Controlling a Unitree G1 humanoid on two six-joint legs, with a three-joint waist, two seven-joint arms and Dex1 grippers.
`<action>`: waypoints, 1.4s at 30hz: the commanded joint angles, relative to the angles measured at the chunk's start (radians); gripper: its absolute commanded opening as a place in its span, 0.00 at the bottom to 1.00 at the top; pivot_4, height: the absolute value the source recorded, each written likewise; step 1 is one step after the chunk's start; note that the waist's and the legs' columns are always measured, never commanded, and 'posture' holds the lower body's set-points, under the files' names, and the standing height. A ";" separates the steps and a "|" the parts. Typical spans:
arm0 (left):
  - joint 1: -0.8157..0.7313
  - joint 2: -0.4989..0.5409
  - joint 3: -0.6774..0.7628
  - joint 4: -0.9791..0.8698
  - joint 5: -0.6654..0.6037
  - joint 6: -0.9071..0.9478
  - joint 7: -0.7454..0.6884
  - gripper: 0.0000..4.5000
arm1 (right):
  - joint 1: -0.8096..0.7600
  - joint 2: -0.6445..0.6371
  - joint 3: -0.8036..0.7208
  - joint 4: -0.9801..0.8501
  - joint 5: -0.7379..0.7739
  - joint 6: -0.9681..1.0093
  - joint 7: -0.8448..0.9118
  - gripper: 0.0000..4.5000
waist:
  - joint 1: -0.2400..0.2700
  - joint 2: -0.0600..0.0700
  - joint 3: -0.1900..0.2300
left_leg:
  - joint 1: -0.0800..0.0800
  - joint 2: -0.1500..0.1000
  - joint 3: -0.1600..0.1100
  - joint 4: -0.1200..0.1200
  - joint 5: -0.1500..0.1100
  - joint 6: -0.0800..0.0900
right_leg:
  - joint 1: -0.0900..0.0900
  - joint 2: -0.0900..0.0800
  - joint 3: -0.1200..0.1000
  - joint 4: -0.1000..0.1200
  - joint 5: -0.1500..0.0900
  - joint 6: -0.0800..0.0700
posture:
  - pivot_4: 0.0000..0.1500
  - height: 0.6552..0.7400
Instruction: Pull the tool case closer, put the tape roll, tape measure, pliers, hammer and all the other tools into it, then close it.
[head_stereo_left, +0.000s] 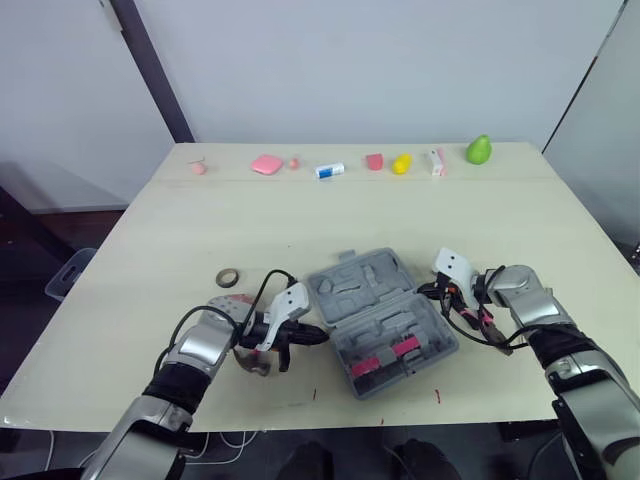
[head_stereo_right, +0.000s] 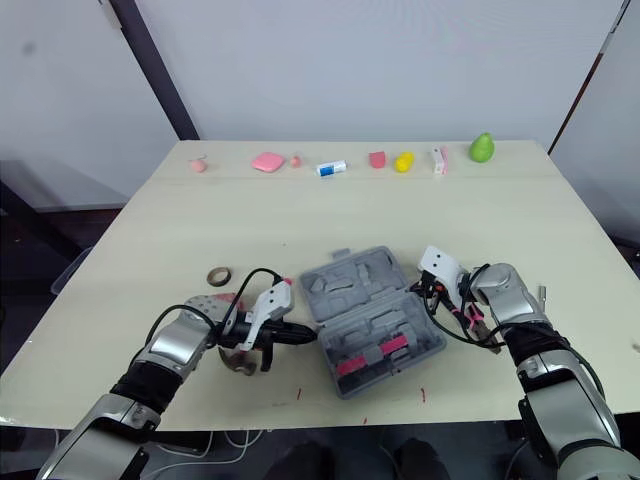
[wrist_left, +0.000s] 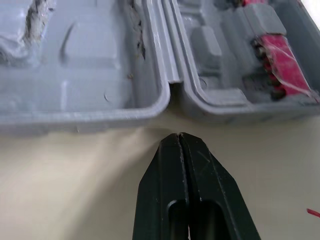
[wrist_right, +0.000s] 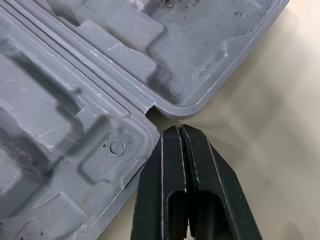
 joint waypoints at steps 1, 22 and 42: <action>-0.019 -0.016 -0.002 0.012 0.006 -0.005 -0.001 0.02 | 0.004 -0.004 -0.016 -0.057 0.018 0.020 0.009 0.01 | 0.001 0.000 0.000 | 0.000 0.000 0.000 0.000 0.000 0.000 | 0.000 0.000 0.000 0.000 0.000 0.000 | 1.00 1.00; -0.021 -0.024 -0.011 0.049 0.027 -0.035 -0.031 0.02 | 0.174 -0.075 0.004 -0.417 0.098 0.293 0.169 0.01 | 0.002 0.000 0.000 | 0.001 -0.001 -0.002 0.002 0.000 0.000 | 0.000 0.000 0.000 0.005 0.000 0.000 | 1.00 1.00; 0.020 0.033 -0.084 -0.030 0.051 0.004 -0.170 0.02 | 0.370 -0.150 -0.013 -0.707 0.204 0.477 0.164 0.01 | 0.004 0.000 0.000 | 0.001 -0.002 -0.003 0.006 0.000 0.000 | 0.001 0.000 0.000 0.008 0.000 0.000 | 1.00 1.00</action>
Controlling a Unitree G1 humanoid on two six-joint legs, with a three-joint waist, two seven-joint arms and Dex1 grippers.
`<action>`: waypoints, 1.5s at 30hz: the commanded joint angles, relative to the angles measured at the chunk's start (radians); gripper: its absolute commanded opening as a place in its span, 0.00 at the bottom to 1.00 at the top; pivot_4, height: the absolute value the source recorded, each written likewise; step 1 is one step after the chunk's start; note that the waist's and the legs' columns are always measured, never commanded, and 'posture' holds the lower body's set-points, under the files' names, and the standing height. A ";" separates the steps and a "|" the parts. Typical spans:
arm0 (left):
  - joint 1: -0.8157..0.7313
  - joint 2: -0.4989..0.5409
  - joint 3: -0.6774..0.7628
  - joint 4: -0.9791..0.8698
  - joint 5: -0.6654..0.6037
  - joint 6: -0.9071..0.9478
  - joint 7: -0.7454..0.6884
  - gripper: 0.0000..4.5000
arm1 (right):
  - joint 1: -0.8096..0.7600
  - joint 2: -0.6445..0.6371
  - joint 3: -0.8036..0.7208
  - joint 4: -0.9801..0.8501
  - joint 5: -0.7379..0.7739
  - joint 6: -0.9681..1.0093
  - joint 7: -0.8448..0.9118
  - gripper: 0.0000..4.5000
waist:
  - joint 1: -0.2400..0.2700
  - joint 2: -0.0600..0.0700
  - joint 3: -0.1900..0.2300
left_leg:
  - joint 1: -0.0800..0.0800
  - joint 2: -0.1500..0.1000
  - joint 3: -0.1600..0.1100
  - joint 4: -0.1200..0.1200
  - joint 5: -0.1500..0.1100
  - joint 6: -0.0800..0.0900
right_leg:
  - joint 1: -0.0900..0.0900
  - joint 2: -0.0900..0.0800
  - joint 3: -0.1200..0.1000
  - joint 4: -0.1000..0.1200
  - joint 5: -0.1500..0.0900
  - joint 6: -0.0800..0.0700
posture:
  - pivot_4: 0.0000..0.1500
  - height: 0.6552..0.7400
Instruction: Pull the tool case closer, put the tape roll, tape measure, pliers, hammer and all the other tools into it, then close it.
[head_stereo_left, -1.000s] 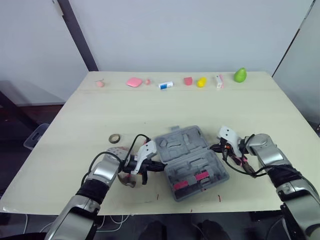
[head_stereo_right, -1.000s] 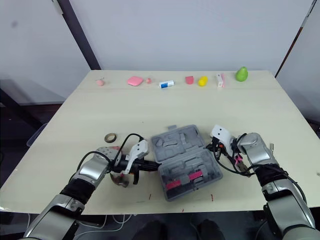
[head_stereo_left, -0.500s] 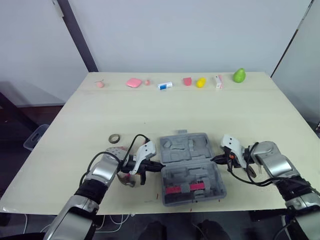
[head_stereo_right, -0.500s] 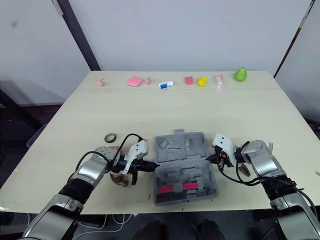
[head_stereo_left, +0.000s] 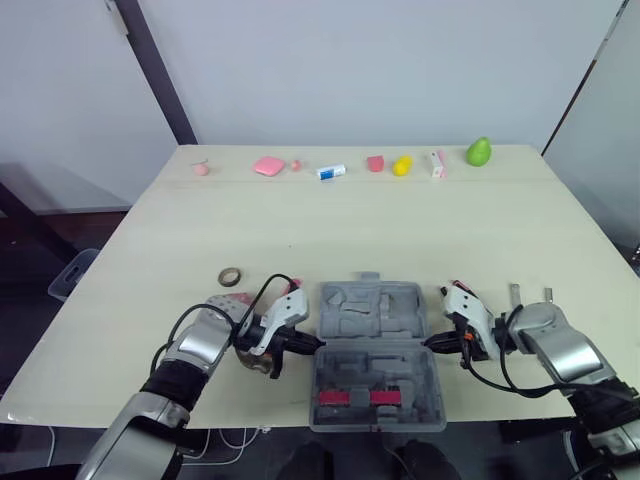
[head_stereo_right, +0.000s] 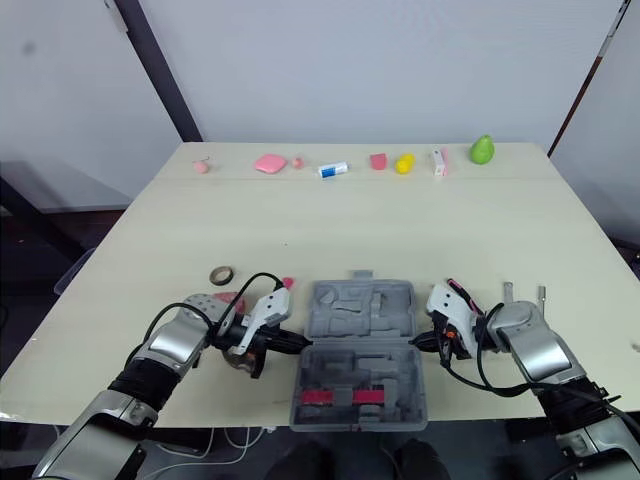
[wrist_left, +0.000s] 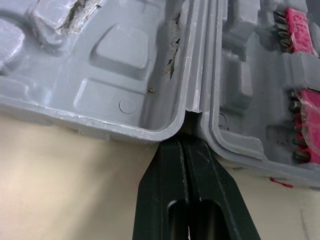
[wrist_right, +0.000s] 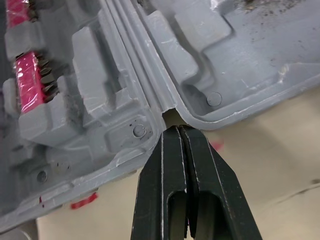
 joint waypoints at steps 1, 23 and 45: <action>0.030 0.008 -0.055 -0.048 0.014 0.015 -0.046 0.02 | 0.011 -0.006 -0.012 -0.077 0.051 0.015 0.000 0.01 | 0.000 0.000 0.000 | 0.000 0.000 0.000 0.000 0.000 0.000 | 0.000 0.000 0.000 0.000 0.000 0.000 | 1.00 1.00; 0.055 0.029 -0.065 -0.083 0.025 0.027 -0.054 0.02 | 0.080 -0.042 0.001 -0.146 0.102 0.060 -0.042 0.01 | 0.002 0.000 0.000 | 0.000 0.000 0.000 0.002 0.000 0.000 | 0.000 0.000 0.000 0.001 0.000 0.000 | 1.00 1.00; 0.057 0.041 -0.075 -0.077 0.030 0.020 -0.059 0.02 | 0.101 -0.040 0.013 -0.158 0.110 0.074 -0.058 0.01 | 0.001 0.000 0.000 | 0.000 0.000 -0.001 0.004 0.000 0.000 | 0.000 0.000 0.000 0.003 0.000 0.000 | 1.00 1.00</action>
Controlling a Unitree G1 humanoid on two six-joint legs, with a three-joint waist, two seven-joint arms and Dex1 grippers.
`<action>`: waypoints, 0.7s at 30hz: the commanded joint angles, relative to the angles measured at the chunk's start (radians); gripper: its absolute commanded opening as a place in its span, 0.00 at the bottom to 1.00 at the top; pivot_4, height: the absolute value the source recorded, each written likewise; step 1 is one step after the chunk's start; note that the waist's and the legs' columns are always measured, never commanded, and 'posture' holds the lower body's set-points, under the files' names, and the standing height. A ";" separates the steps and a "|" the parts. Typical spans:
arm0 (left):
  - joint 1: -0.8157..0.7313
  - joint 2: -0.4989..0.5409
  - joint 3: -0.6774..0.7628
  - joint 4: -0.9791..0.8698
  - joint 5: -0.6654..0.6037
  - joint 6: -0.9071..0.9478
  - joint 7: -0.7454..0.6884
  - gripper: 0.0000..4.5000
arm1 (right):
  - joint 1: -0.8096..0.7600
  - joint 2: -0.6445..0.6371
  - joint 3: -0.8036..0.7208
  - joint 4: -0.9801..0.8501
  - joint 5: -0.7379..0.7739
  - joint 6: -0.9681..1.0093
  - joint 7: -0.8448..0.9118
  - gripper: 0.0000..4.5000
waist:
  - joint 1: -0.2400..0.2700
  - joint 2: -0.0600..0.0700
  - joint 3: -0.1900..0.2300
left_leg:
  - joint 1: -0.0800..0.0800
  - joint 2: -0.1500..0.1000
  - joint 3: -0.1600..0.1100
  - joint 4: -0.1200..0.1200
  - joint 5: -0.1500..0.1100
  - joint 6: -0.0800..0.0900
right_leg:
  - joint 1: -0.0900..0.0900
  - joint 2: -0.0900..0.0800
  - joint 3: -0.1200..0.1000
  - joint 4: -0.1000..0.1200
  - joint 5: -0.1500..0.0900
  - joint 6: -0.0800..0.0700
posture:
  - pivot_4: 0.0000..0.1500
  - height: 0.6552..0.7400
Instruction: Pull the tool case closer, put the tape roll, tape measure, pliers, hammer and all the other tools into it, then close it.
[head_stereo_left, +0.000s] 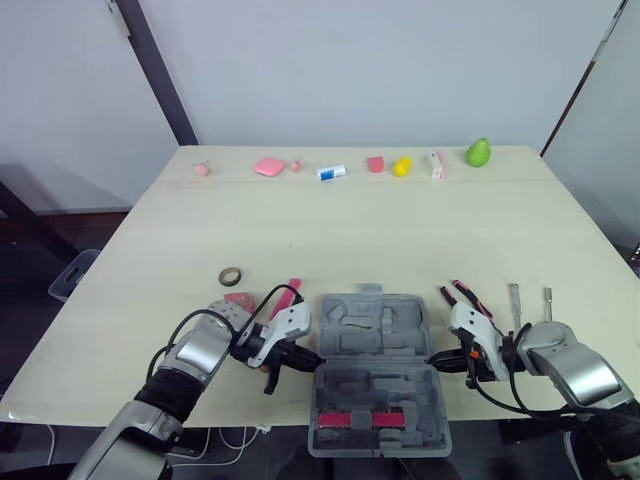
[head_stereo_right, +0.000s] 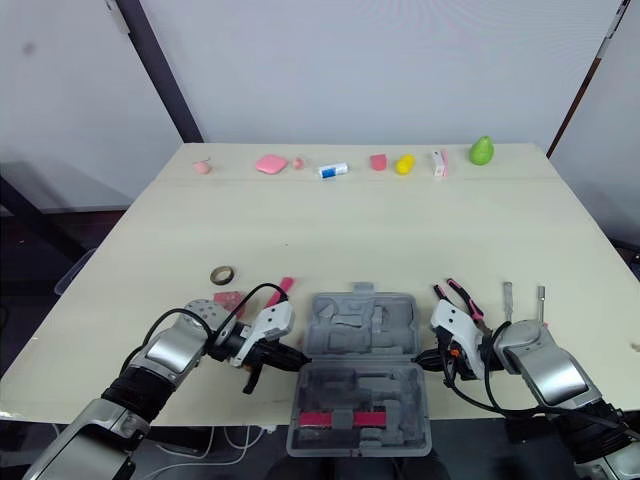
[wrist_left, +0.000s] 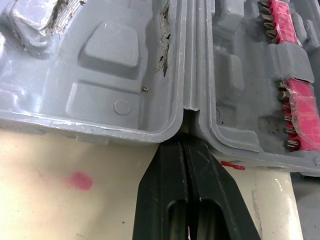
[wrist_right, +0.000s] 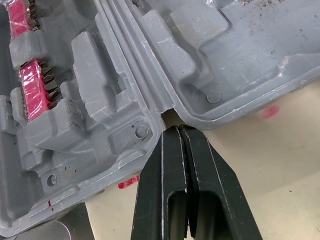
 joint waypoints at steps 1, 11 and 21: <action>0.017 0.008 -0.031 0.007 0.021 0.001 -0.011 0.02 | 0.001 0.011 0.012 -0.031 0.027 -0.010 -0.002 0.01 | 0.000 0.000 0.000 | 0.000 0.000 0.000 0.000 0.000 0.000 | 0.000 0.000 0.000 0.000 0.000 0.000 | 1.00 1.00; 0.010 0.016 -0.031 0.017 0.022 -0.004 -0.021 0.02 | 0.013 -0.011 0.005 0.000 0.004 -0.037 -0.027 0.01 | 0.001 0.000 0.000 | 0.000 0.000 0.000 0.001 0.000 0.000 | 0.000 0.000 0.000 0.000 0.000 0.000 | 1.00 1.00; -0.001 0.019 -0.010 0.037 0.015 -0.020 -0.004 0.02 | 0.061 -0.069 -0.074 0.007 0.040 -0.067 -0.032 0.01 | 0.001 0.000 0.000 | 0.000 0.000 0.000 0.001 0.000 0.000 | 0.000 0.000 0.000 0.000 0.000 0.000 | 1.00 1.00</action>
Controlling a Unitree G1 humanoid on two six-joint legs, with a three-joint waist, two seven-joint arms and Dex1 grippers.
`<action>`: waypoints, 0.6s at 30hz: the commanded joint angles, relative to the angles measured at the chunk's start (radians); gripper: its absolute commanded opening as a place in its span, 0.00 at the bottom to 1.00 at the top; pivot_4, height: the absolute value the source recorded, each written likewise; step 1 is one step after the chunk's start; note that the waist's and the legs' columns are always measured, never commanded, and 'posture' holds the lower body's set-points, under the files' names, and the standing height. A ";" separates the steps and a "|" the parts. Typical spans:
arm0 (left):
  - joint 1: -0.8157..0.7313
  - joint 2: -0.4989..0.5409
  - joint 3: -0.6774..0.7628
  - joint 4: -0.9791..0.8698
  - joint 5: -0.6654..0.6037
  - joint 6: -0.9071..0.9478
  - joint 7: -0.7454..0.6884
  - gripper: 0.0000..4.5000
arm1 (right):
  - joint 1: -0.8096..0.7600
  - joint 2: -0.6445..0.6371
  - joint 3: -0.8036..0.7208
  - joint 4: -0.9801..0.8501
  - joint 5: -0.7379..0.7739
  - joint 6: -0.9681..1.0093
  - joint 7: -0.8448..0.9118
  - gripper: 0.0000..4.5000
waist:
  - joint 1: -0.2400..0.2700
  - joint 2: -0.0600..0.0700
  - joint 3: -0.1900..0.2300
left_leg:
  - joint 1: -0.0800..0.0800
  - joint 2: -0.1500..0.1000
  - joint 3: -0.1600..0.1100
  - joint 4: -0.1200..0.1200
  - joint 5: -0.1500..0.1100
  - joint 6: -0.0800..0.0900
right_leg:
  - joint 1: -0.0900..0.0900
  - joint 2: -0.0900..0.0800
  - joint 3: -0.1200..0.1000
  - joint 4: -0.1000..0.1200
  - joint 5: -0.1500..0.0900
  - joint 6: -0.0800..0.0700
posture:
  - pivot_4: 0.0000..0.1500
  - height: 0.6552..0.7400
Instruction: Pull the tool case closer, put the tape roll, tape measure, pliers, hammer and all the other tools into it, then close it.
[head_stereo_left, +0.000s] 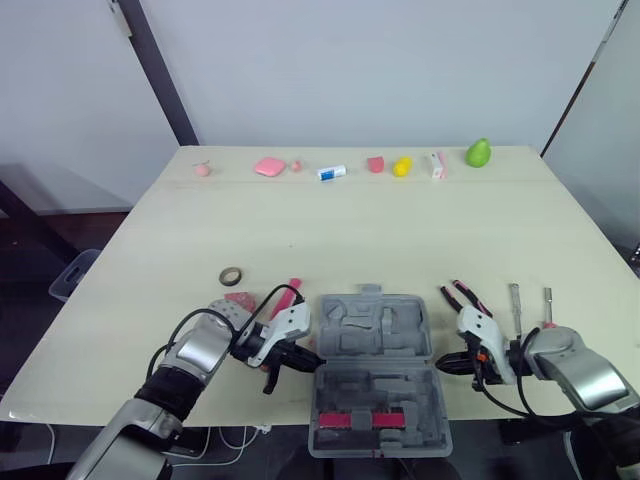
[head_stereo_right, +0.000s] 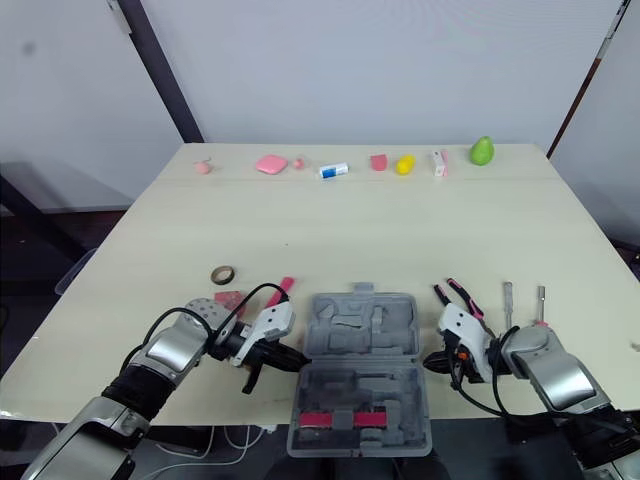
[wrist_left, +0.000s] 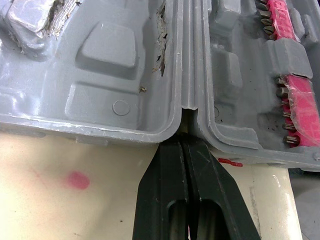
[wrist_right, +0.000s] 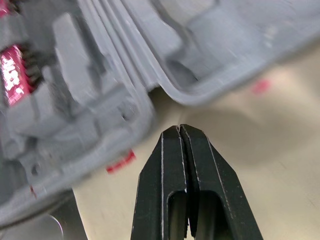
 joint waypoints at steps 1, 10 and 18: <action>0.011 0.016 -0.008 0.016 0.017 0.003 -0.002 0.02 | 0.032 -0.035 -0.064 -0.029 0.036 -0.017 0.003 0.01 | 0.001 0.000 0.000 | 0.000 0.000 0.000 0.000 0.000 0.000 | 0.000 0.000 0.000 0.000 0.000 0.000 | 1.00 1.00; 0.032 0.037 0.016 -0.004 -0.004 0.010 0.008 0.02 | 0.131 -0.026 -0.207 -0.068 0.104 -0.114 -0.045 0.01 | -0.001 0.000 0.000 | 0.000 0.000 0.000 0.000 0.000 0.000 | 0.000 0.000 0.000 0.000 0.000 0.000 | 1.00 1.00; 0.066 0.069 0.087 -0.082 -0.079 0.010 0.003 0.02 | 0.274 0.074 -0.347 -0.108 0.154 -0.374 -0.104 0.01 | -0.001 0.000 0.000 | 0.000 0.001 0.000 0.000 0.000 0.000 | 0.000 0.000 0.000 0.000 0.000 0.000 | 1.00 1.00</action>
